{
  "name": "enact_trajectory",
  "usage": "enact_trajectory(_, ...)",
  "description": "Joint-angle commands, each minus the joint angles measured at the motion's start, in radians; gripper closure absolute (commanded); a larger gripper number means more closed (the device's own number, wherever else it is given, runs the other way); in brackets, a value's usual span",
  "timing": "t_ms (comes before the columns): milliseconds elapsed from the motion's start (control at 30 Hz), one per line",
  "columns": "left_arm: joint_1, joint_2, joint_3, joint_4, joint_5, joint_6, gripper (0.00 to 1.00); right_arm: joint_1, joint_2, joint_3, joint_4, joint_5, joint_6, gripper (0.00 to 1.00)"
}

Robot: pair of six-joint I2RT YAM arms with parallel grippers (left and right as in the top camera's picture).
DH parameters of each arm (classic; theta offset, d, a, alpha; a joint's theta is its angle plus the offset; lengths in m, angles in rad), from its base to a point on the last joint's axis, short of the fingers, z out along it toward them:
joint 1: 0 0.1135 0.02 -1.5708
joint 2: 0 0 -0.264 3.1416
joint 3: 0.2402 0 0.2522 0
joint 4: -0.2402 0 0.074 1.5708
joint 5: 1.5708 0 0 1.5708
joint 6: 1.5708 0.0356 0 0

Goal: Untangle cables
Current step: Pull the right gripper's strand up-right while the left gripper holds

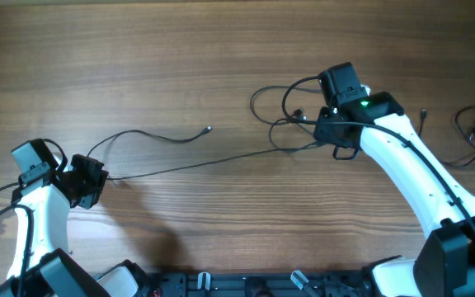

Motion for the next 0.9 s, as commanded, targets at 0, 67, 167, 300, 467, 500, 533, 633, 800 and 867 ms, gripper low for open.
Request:
enact_trajectory(0,0.006,-0.013,-0.005,0.003,-0.037,0.012,0.96,-0.041,-0.013,-0.005,-0.005,0.128,0.039,0.95)
enact_trajectory(67,0.006,-0.013,-0.005,0.003,-0.04,0.012,0.96,-0.06,-0.013,-0.005,-0.006,0.135,0.039,0.95)
enact_trajectory(167,0.006,-0.013,-0.005,0.003,-0.04,0.012,0.96,-0.109,-0.013,-0.005,-0.007,0.135,0.038,0.95)
enact_trajectory(300,0.006,-0.013,-0.005,0.003,-0.04,0.012,0.96,-0.155,-0.013,-0.005,-0.01,0.135,0.034,0.95)
enact_trajectory(467,0.006,-0.013,-0.005,0.003,-0.04,0.012,0.96,-0.185,-0.013,-0.006,-0.01,0.126,0.035,0.95)
enact_trajectory(500,0.006,-0.013,-0.005,0.002,-0.04,0.012,0.96,-0.189,-0.013,-0.006,-0.001,0.084,0.035,0.95)
enact_trajectory(533,0.006,-0.013,-0.005,0.002,-0.04,0.012,0.96,-0.189,-0.013,-0.006,0.018,0.011,0.018,0.96)
enact_trajectory(633,0.006,-0.013,-0.005,0.001,-0.04,0.012,0.96,-0.187,-0.007,-0.006,0.14,-0.591,-0.341,0.96)
enact_trajectory(800,0.006,-0.013,-0.005,0.0,-0.04,0.012,0.96,-0.156,0.007,-0.006,0.171,-1.211,-0.618,0.95)
enact_trajectory(867,0.005,-0.013,-0.005,-0.001,-0.038,0.012,0.96,-0.136,0.007,-0.006,0.171,-1.179,-0.616,0.96)
